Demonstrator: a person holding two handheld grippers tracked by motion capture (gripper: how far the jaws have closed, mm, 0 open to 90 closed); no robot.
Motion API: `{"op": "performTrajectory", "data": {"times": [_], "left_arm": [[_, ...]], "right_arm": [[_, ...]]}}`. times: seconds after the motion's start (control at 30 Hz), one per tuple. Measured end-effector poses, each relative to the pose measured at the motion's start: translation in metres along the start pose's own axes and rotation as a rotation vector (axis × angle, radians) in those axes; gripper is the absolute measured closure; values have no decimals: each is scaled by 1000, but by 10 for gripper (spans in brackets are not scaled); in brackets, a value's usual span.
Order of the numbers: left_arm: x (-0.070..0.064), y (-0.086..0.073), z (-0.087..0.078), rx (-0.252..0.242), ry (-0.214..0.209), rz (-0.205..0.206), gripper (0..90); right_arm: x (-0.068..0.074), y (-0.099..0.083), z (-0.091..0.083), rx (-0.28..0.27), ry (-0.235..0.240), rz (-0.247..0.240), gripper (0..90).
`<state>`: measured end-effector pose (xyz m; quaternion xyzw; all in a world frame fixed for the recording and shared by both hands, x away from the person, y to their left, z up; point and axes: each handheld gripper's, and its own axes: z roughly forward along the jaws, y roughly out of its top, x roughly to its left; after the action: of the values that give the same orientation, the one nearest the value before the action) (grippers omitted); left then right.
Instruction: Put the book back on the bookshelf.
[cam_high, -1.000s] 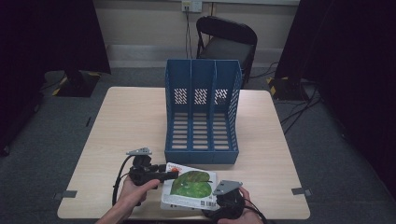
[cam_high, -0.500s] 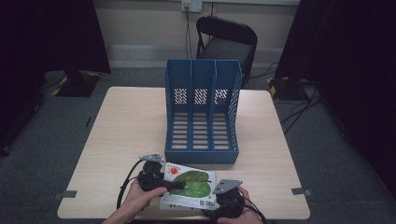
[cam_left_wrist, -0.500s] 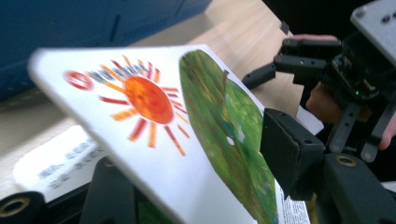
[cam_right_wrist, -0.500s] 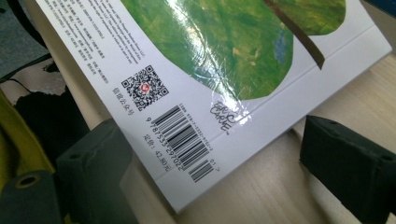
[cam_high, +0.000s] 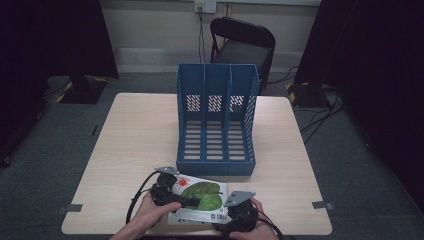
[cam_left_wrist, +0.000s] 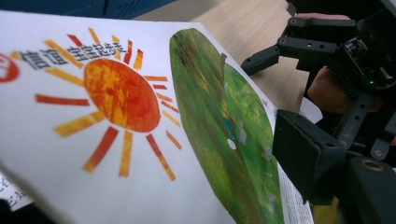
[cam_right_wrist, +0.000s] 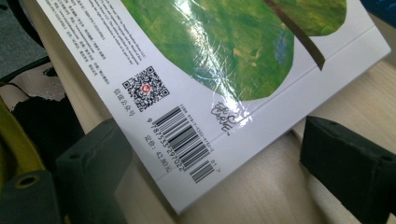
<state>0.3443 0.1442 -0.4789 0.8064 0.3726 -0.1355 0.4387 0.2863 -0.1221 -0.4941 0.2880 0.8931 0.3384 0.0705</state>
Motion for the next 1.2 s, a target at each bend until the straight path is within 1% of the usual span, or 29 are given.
{"op": "performTrajectory", "data": {"times": [0.07,0.13,0.17,0.23,0.33,0.4,0.5,0.57,0.7,0.73,0.83,0.9,0.97,1.0,1.07,1.1,1.2], "left_arm": [[0,0,-1,-1,-5,-3,361],[1,0,-2,-5,-11,-3,430],[1,0,-3,-10,-6,1,455],[2,0,-5,-14,-14,4,503],[2,1,-6,-25,-12,7,551],[3,1,-7,-30,-9,7,565],[4,1,-7,-30,-12,5,568],[5,1,-7,-30,-15,1,567],[5,1,-8,-28,-9,1,538],[5,1,-7,-24,-3,2,527],[5,1,-6,-25,-8,-1,505],[4,1,-3,-6,-21,-1,499],[3,0,0,9,-28,-5,473],[3,0,0,4,-25,0,476],[2,1,-1,-2,-38,11,519],[2,1,-1,-4,-39,9,546],[3,1,-2,-5,-52,19,589]], "right_arm": [[0,1,0,5,4,-1,86],[0,1,0,5,2,-6,86],[0,0,0,4,2,-5,86],[-1,0,-1,7,8,0,86],[-1,0,-2,15,12,3,88],[-2,-1,-3,19,20,7,93],[-2,-2,-6,26,30,4,124],[-2,-4,-9,26,52,15,143],[-2,-6,-12,27,73,15,154],[-2,-5,-13,23,77,19,153],[-5,-3,-15,-11,96,29,180],[-5,-2,-16,-23,105,28,176],[-5,-2,-16,-25,108,28,158],[-4,-2,-15,-26,111,26,149],[-3,-2,-15,-25,115,26,128],[-3,-1,-15,-22,113,21,129],[-6,-1,-16,-29,131,35,134]]}}
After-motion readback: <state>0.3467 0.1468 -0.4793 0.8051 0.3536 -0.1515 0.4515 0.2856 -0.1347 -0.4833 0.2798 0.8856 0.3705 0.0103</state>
